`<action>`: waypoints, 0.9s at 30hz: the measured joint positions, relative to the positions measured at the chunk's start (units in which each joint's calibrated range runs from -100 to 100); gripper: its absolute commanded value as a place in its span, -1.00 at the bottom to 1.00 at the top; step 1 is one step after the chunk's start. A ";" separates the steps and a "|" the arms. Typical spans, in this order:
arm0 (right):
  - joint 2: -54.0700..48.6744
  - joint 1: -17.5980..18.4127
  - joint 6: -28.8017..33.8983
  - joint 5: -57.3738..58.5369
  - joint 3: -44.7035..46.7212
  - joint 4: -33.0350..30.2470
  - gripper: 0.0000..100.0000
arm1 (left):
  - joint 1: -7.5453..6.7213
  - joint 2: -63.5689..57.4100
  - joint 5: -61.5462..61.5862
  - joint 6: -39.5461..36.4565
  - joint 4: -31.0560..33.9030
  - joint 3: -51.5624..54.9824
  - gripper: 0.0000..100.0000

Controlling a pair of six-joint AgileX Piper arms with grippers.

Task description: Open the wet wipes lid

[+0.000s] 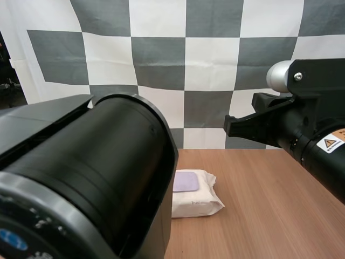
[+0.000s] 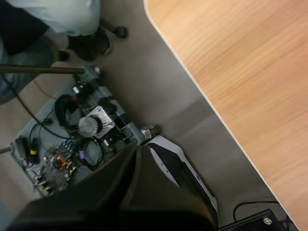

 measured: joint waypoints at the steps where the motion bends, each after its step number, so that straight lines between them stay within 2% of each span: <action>1: 0.00 0.00 0.00 0.05 0.00 0.00 -1.00 | -0.39 0.00 0.00 1.54 -1.68 0.00 -1.00; 7: 0.00 0.00 0.00 0.54 0.00 0.00 -1.00 | -3.03 0.00 0.00 8.70 -10.34 0.00 -1.00; 12: 0.00 0.00 0.00 0.54 0.00 -1.73 -1.00 | -8.00 0.00 0.00 17.72 -20.33 0.00 -1.00; 21: 0.00 0.00 -0.21 1.85 0.00 -1.73 -1.00 | -17.88 0.00 -0.05 31.67 -36.51 1.87 -1.00; 23: 0.00 0.00 -0.48 1.87 0.00 -1.73 -1.00 | -18.57 0.00 -0.05 32.92 -38.25 2.21 -1.00; 24: 0.00 0.00 -0.96 2.51 0.00 -1.73 -1.00 | -19.43 0.00 0.05 34.82 -39.95 2.86 -1.00; 27: 0.00 0.00 -2.36 2.96 0.12 -1.73 -1.00 | -20.87 0.00 -0.01 40.73 -46.98 5.93 -1.00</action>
